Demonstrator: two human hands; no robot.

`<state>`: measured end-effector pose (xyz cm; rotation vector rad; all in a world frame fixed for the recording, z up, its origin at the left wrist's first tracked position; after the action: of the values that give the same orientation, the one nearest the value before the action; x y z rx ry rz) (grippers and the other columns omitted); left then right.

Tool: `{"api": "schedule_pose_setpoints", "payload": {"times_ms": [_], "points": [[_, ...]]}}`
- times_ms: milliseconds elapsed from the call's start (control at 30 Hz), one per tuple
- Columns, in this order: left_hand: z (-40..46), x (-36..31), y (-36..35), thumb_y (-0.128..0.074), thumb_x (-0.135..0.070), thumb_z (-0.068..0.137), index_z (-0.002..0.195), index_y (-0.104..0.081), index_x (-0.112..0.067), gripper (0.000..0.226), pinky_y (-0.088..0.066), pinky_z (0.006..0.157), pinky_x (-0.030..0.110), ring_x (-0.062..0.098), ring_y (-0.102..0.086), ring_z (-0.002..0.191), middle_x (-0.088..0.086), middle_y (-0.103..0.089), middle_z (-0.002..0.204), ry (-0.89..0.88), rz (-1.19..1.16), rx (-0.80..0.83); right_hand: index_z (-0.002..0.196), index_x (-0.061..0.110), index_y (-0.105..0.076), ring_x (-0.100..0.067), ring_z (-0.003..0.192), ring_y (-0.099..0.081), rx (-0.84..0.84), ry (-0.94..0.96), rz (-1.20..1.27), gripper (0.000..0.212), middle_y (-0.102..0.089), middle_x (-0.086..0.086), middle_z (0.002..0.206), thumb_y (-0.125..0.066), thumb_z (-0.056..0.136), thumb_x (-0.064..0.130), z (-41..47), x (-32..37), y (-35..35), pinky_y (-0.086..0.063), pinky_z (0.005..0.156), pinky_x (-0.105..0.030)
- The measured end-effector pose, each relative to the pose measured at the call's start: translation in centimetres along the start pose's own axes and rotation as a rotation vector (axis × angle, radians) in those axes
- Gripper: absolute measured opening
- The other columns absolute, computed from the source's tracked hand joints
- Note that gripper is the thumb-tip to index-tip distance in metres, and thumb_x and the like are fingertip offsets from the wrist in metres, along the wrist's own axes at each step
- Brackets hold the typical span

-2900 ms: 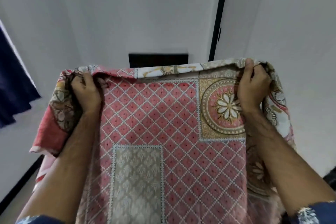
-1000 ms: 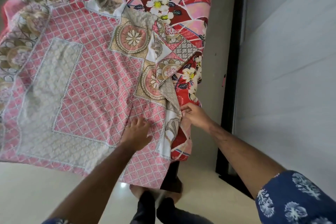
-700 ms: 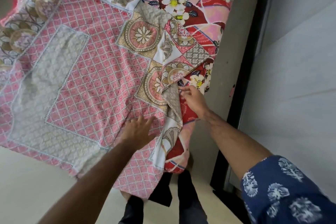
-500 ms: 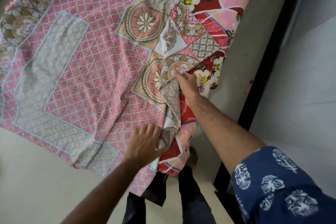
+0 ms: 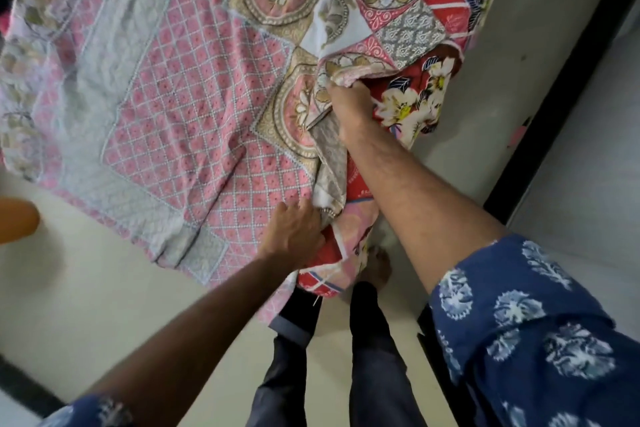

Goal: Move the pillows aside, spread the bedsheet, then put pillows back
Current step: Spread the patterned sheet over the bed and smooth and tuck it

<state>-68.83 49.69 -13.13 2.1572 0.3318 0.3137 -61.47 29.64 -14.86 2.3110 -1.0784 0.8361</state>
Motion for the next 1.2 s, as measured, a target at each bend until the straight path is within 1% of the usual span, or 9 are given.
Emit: {"api": "schedule_pose_setpoints", "payload": {"times_ms": [133,233,333,500,633,767,933,1033,1200], "points": [[-0.1,-2.1,1.4,-0.040,-0.035,0.101,0.086,-0.059,-0.019,0.028,-0.041,0.066,0.031,0.023,-0.070,0.078,0.002,-0.072,0.090,-0.234,-0.034,0.024,0.130,0.009,-0.058,-0.020,0.109,-0.064,-0.028,0.100,0.152,0.040,-0.065,-0.005,0.126,-0.068,0.094,0.023,-0.9,-0.9,5.7,-0.055,0.093,-0.037],[-1.6,-3.3,0.8,-0.038,-0.030,0.099,0.092,-0.063,-0.013,0.031,-0.053,0.066,0.034,0.028,-0.069,0.080,0.006,-0.070,0.091,-0.458,-0.093,0.084,0.112,0.019,-0.066,-0.019,0.094,-0.068,-0.009,0.133,0.318,0.022,-0.073,0.000,0.102,-0.070,0.089,0.018,-1.1,-2.0,11.7,-0.056,0.094,-0.050],[-2.8,-4.0,1.4,-0.041,-0.031,0.092,0.086,-0.063,-0.014,0.029,-0.045,0.056,0.031,0.032,-0.067,0.072,0.008,-0.069,0.083,-0.616,-0.170,0.060,0.102,0.020,-0.064,-0.006,0.077,-0.068,0.003,0.232,0.290,0.013,-0.074,0.013,0.081,-0.063,0.097,0.007,-1.9,-2.3,16.5,-0.060,0.075,-0.036],[-3.6,-8.1,3.5,-0.045,-0.031,0.085,0.072,-0.041,-0.015,0.021,-0.026,0.053,0.032,0.028,-0.038,0.053,0.003,-0.042,0.061,-0.709,-0.373,0.087,0.104,0.022,-0.066,-0.007,0.094,-0.070,-0.094,0.349,0.230,0.014,-0.074,0.012,0.097,-0.066,0.096,0.011,-2.1,-2.8,22.1,-0.056,0.081,-0.028],[-1.9,-12.1,2.1,-0.042,-0.030,0.093,0.087,-0.060,-0.012,0.027,-0.039,0.061,0.035,0.037,-0.066,0.077,0.014,-0.071,0.089,-0.512,-0.326,0.247,0.103,0.022,-0.062,-0.013,0.095,-0.069,-0.165,0.274,0.162,0.019,-0.073,0.006,0.103,-0.070,0.091,0.010,-1.4,-6.2,23.6,-0.056,0.084,-0.037],[0.1,-12.1,-0.6,-0.034,-0.037,0.105,0.123,-0.059,-0.012,0.040,-0.053,0.090,0.044,0.038,-0.063,0.115,0.017,-0.066,0.125,-0.558,-0.269,0.408,0.114,0.021,-0.061,-0.028,0.113,-0.066,-0.014,-0.038,0.269,0.030,-0.071,-0.006,0.119,-0.063,0.092,0.001,1.0,-8.7,21.9,-0.049,0.104,-0.057],[4.8,-6.6,6.2,-0.055,-0.019,0.094,0.109,-0.066,-0.014,0.020,-0.054,0.079,0.036,0.022,-0.064,0.095,0.007,-0.066,0.108,-0.510,-0.486,-0.376,0.125,0.003,-0.066,-0.031,0.108,-0.070,0.129,-0.216,0.558,0.041,-0.070,-0.018,0.123,-0.062,0.097,0.032,4.7,-5.7,21.5,-0.054,0.099,-0.044],[9.6,-1.3,7.4,-0.052,-0.035,0.095,0.138,-0.047,-0.020,0.046,-0.043,0.107,0.056,0.029,-0.045,0.135,0.010,-0.043,0.149,-0.134,-0.385,-0.375,0.103,0.010,-0.064,-0.026,0.080,-0.074,0.098,-0.276,0.512,0.038,-0.077,-0.011,0.086,-0.069,0.090,0.046,6.8,-3.0,22.3,-0.058,0.080,-0.040],[14.0,2.4,6.3,-0.061,-0.059,0.088,0.160,-0.010,-0.029,0.093,-0.011,0.115,0.071,0.036,0.009,0.155,0.006,0.010,0.169,0.069,-0.476,-0.161,0.098,0.012,-0.067,-0.024,0.079,-0.074,0.285,-0.287,0.325,0.019,-0.076,-0.009,0.089,-0.067,0.093,0.030,9.2,0.6,22.5,-0.059,0.075,-0.037]]}}
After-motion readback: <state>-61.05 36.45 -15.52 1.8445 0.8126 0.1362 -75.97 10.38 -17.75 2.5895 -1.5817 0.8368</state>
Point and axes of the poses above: each hand's wrist, its own z-axis towards the middle knuckle, its own y-axis out of the back of the hand, x = y × z, the point moved 5 cm from there along z, towards the middle knuckle
